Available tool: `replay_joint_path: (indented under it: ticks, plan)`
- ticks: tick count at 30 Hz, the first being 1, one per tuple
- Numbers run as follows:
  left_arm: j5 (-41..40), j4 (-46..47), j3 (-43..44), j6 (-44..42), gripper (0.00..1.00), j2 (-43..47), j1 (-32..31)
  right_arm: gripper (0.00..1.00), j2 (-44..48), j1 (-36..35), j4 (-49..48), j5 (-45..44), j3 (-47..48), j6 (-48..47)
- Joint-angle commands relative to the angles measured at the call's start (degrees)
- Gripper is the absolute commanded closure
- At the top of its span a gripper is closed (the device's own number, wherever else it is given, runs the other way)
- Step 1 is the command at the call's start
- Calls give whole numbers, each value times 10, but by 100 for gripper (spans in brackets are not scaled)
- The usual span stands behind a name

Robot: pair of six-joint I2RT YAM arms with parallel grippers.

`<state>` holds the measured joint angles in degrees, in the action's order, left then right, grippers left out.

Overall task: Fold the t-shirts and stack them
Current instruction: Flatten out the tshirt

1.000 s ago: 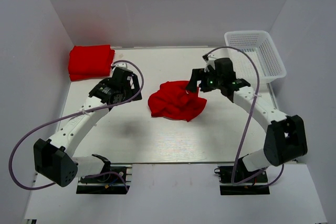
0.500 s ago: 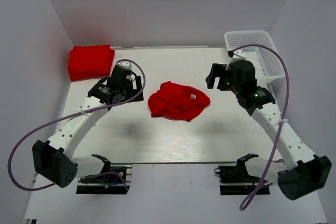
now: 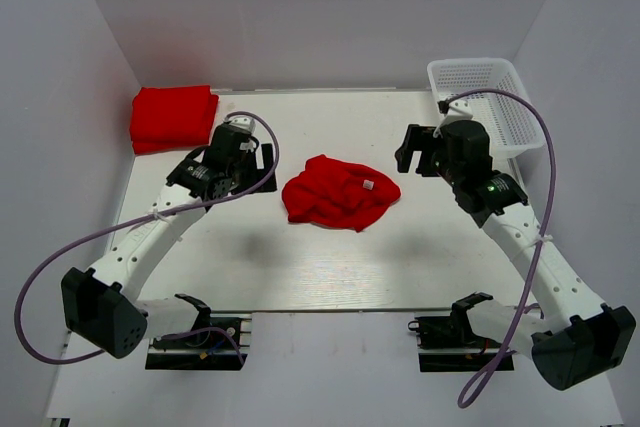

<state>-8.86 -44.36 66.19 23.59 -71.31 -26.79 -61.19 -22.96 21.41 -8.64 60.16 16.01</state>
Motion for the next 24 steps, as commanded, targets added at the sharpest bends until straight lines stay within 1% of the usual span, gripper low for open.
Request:
replay_joint_path:
  ticks: [1, 5, 7, 8, 11, 12, 13, 14, 15, 17, 18, 19, 20, 21, 23, 24]
  plan:
    - [34, 30, -15, -12, 0, 13, 2, 10, -7, 1, -10, -1, -8, -1]
    - [69, 78, -62, -28, 0, 2, 2, 10, -38, 2, -8, 7, -12, 3]
    - [77, 111, -82, -34, 0, -16, -7, 10, -50, 2, -8, 6, -18, 9]
    - [88, 121, -93, -34, 0, -39, -7, 10, -61, 2, -6, 12, -17, 9]
    - [162, 167, -111, -49, 0, -80, -7, 10, -96, 3, -7, 21, -22, 15]
    - [173, 184, -116, -59, 0, -100, -7, 10, -110, 4, -8, 21, -24, 13]
    - [183, 223, -124, -66, 0, -108, -7, 10, -124, 2, -13, 20, -28, 11]
    - [210, 245, -143, -73, 0, -108, -7, 10, -131, 3, -15, 10, -28, 11]
    - [215, 261, -151, -73, 0, -116, -7, 10, -149, 5, -15, 15, -29, 11]
    - [215, 283, -158, -82, 3, -129, -7, 10, -161, 5, -24, 12, -35, 10]
    - [206, 283, -158, -89, 5, -135, -7, 10, -173, 5, -28, 13, -35, 10]
    - [216, 283, -153, -101, 7, -143, -7, 10, -183, 7, -27, 7, -37, 10]
    - [229, 290, -153, -101, 12, -169, -7, 10, -201, 8, -32, 1, -38, 15]
    - [229, 290, -153, -101, 17, -177, -7, 10, -208, 11, -35, 1, -37, 16]
    - [229, 304, -159, -107, 17, -190, -7, 10, -234, 13, -39, 6, -36, 22]
    - [229, 309, -159, -107, 19, -197, -7, 10, -239, 15, -44, 12, -33, 22]
